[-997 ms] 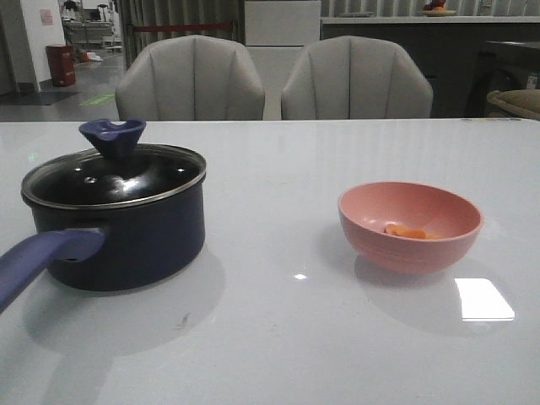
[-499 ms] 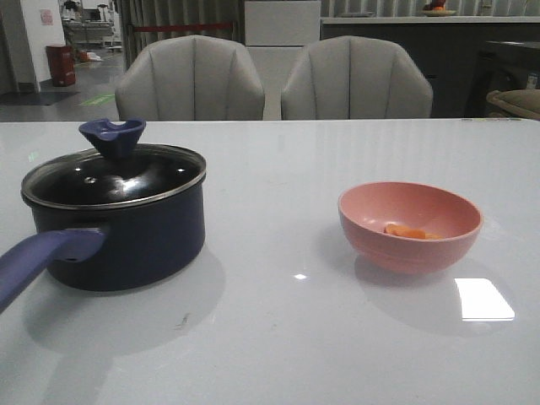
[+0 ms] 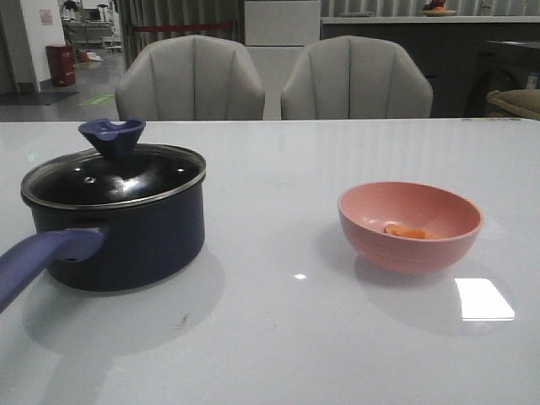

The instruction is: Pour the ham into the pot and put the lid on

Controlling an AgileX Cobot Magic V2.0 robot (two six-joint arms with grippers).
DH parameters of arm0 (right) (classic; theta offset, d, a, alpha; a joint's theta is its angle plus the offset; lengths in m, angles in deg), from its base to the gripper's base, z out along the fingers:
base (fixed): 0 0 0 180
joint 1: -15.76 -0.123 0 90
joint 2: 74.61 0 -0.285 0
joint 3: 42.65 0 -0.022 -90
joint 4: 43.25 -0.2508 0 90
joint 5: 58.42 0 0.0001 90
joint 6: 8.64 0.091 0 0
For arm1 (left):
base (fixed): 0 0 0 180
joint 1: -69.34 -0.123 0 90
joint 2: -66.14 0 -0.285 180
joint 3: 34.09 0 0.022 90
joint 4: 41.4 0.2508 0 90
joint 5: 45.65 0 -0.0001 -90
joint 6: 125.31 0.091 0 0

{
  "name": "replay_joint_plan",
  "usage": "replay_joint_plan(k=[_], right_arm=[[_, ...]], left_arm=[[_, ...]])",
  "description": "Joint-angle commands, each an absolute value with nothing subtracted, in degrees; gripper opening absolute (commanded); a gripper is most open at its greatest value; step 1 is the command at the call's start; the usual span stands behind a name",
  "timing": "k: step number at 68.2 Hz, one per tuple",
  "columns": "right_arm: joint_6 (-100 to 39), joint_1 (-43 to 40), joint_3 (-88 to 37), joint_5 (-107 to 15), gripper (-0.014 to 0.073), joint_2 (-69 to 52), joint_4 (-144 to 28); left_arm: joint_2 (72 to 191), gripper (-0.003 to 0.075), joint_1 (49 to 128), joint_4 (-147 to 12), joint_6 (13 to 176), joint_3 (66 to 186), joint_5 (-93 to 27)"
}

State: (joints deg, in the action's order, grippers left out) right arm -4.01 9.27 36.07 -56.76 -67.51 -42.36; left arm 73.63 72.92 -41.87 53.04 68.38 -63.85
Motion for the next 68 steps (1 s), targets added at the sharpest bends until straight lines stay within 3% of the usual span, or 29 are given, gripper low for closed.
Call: replay_joint_plan(k=[1,24,33,53,59,68], right_arm=[[-4.43,9.63,35.81,-61.29,0.0159,-68.52,-42.40],[-4.43,9.63,35.81,-61.29,0.0159,-68.52,-42.40],[-4.43,9.63,35.81,-61.29,0.0159,-68.52,-42.40],[-4.43,9.63,35.81,-61.29,0.0159,-68.52,-42.40],[-4.43,9.63,35.81,-61.29,0.0159,-68.52,-42.40],[-4.43,9.63,35.81,-61.29,0.0159,-68.52,-42.40]], left_arm=[[72.84,0.0112,72.96,-42.54,52.35,70.31,-68.19],[81.94,0.0112,72.96,-43.32,52.35,87.44,-40.48],[84.69,0.0112,72.96,-51.25,52.35,88.31,-37.64],[86.15,0.0118,72.96,-50.98,52.35,87.54,-38.32],[86.15,0.0181,72.96,-50.56,52.35,87.78,-37.88],[86.15,0.0440,72.96,-49.73,52.35,87.76,-37.33]])
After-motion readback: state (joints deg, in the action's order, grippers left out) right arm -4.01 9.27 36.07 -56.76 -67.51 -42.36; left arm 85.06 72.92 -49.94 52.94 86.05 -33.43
